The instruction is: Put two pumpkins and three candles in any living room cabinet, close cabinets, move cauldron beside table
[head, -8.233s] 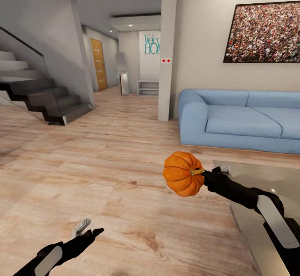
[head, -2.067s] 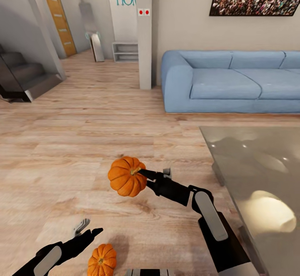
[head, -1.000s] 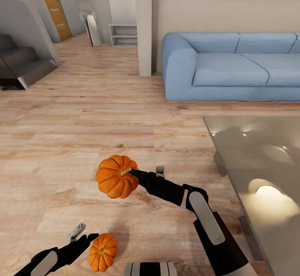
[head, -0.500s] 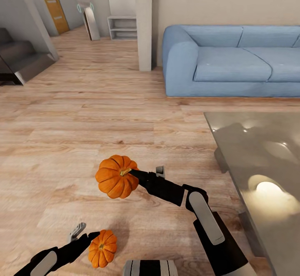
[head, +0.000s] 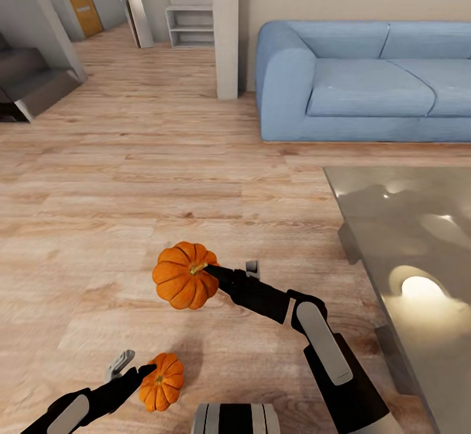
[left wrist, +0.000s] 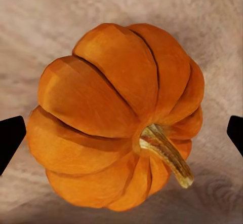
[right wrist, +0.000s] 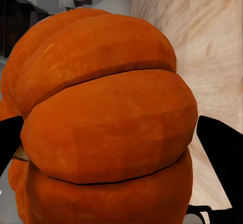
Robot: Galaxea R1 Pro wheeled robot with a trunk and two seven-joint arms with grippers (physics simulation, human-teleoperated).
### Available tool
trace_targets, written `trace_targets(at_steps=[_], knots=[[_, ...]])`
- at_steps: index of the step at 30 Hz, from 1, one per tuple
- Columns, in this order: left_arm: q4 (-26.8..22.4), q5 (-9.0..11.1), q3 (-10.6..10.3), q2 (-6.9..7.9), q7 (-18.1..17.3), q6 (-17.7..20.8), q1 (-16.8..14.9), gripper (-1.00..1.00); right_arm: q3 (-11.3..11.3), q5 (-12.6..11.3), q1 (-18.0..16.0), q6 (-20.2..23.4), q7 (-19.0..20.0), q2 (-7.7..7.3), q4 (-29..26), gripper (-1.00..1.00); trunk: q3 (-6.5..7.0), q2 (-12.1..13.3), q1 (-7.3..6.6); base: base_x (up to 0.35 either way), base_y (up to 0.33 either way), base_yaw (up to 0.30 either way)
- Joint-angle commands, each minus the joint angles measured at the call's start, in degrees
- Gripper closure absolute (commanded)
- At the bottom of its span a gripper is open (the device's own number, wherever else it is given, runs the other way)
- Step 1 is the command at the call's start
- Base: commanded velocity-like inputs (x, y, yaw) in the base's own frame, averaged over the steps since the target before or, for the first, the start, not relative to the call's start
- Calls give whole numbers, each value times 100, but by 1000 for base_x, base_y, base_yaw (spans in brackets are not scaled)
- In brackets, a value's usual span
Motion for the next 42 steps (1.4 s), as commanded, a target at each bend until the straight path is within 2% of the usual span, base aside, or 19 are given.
trace_targets(at_steps=[1,28,32,42], knots=[[-1,45,-25,2,-5,17,-5,-100,-7,23,-2,20,22,2,-6,100,-4,-2,-1,0,0,0],[-1,45,-25,5,-5,17,-4,-100,-67,-48,-2,20,30,-50,26,100,1,-2,-1,0,0,0],[-1,45,-25,5,-5,16,-3,-100,-67,-48,-2,20,31,-50,26,100,-87,-7,9,0,0,0],[-1,45,-25,5,-5,17,-4,-100,-67,-48,-2,20,31,-50,-1,100,-83,-7,9,0,0,0]])
